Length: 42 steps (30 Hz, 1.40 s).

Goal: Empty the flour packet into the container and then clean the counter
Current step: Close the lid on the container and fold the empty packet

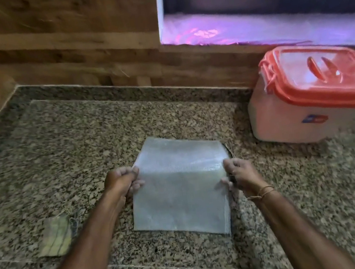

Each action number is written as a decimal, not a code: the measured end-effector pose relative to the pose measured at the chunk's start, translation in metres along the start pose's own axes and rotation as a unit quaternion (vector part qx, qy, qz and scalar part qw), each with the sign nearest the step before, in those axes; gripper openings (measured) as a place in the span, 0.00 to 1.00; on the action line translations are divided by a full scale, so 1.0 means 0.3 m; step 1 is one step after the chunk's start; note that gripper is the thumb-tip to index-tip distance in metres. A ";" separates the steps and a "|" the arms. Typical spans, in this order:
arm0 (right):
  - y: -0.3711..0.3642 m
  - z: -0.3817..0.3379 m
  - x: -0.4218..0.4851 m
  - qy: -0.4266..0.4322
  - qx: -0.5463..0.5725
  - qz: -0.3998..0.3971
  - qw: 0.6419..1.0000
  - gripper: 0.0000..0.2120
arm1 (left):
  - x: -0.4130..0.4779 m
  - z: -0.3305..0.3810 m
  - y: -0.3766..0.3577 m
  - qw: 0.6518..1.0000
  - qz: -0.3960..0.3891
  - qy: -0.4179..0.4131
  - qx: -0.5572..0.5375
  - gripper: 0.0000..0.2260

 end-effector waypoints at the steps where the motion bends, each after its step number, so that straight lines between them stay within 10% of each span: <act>1: -0.001 -0.066 -0.002 0.011 0.034 -0.006 0.999 0.16 | -0.029 0.051 0.013 1.000 0.011 -0.017 -0.023 0.10; 7: 0.022 -0.286 -0.043 0.074 0.124 -0.074 0.987 0.15 | -0.184 0.198 0.070 0.988 0.090 -0.087 -0.088 0.15; 17: 0.080 0.106 -0.023 0.057 -0.111 -0.139 0.982 0.13 | -0.400 -0.299 -0.010 0.985 0.091 0.110 0.100 0.20; 21: 0.110 0.207 -0.003 0.082 -0.218 -0.120 0.965 0.19 | -0.399 -0.282 -0.021 0.907 0.177 -0.074 0.374 0.27; 24: 0.106 0.226 0.011 0.087 -0.234 -0.095 0.964 0.17 | -0.347 -0.258 -0.104 0.852 0.084 -0.205 0.475 0.41; 29: 0.123 0.240 -0.004 0.034 -0.102 0.077 0.991 0.14 | -0.294 -0.319 -0.182 0.796 -0.014 -0.195 0.573 0.39; 33: 0.023 0.298 -0.086 -0.074 0.044 -0.001 0.996 0.05 | -0.295 -0.223 -0.199 0.765 0.069 -0.252 0.588 0.41; 37: -0.071 0.350 -0.131 -0.066 -0.042 -0.009 0.997 0.09 | -0.263 -0.151 -0.213 0.788 0.040 -0.227 0.571 0.40; 42: -0.096 0.295 -0.135 -0.008 -0.049 0.009 0.999 0.09 | -0.185 -0.110 -0.175 0.907 -0.013 -0.129 0.401 0.20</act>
Point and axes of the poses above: each hand's wrist, its own x-axis towards the middle knuckle, its own y-axis out of the back of the hand, z = x × y, the point moved 5 cm from there along x, towards the middle knuckle, and after that the axes turned 9 degrees about z, right-handed, at the moved point
